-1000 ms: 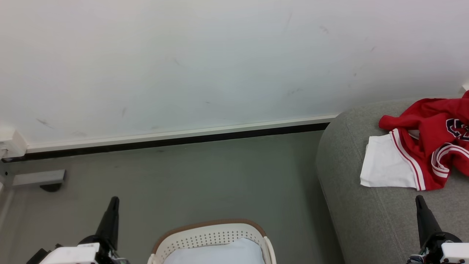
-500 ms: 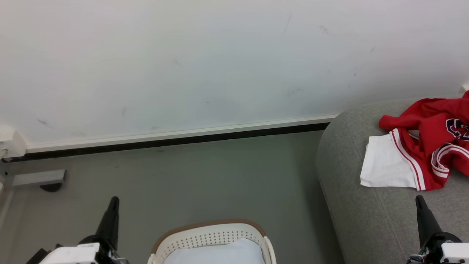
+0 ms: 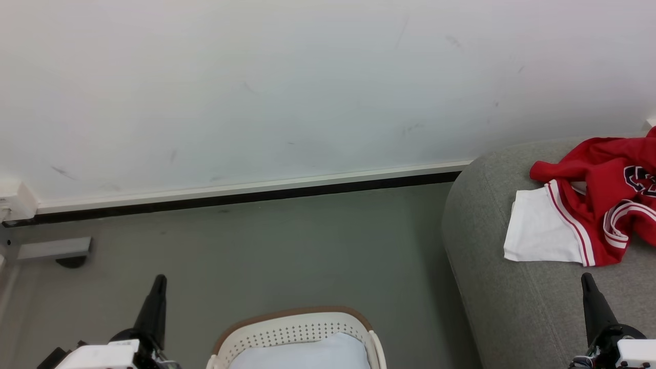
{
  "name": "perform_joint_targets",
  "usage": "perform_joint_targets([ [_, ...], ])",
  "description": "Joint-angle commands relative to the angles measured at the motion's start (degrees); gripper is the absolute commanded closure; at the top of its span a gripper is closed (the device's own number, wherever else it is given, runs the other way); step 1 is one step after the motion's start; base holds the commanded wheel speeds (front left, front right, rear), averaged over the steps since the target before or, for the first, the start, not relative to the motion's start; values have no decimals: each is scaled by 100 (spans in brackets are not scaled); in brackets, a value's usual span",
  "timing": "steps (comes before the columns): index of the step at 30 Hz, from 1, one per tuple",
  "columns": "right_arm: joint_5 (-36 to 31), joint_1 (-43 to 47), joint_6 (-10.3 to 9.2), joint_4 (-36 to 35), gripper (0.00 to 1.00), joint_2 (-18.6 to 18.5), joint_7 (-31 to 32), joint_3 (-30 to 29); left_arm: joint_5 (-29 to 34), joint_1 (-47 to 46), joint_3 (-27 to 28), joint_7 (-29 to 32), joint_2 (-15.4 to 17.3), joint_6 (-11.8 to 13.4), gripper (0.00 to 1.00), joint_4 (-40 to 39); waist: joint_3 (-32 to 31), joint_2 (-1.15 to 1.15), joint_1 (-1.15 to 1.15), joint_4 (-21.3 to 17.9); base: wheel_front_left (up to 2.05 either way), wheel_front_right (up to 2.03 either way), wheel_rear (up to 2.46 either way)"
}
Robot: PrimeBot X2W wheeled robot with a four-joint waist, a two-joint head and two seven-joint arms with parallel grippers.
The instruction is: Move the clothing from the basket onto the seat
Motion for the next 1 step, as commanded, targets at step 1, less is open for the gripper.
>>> perform_joint_targets([
  [1, 11, -70, -12, -31, 100, -39, 15, -20, -82, -50, 11, 20, 10, -6, 100, -5, 0, 0, 0, 0, 0, 0, 0],
])
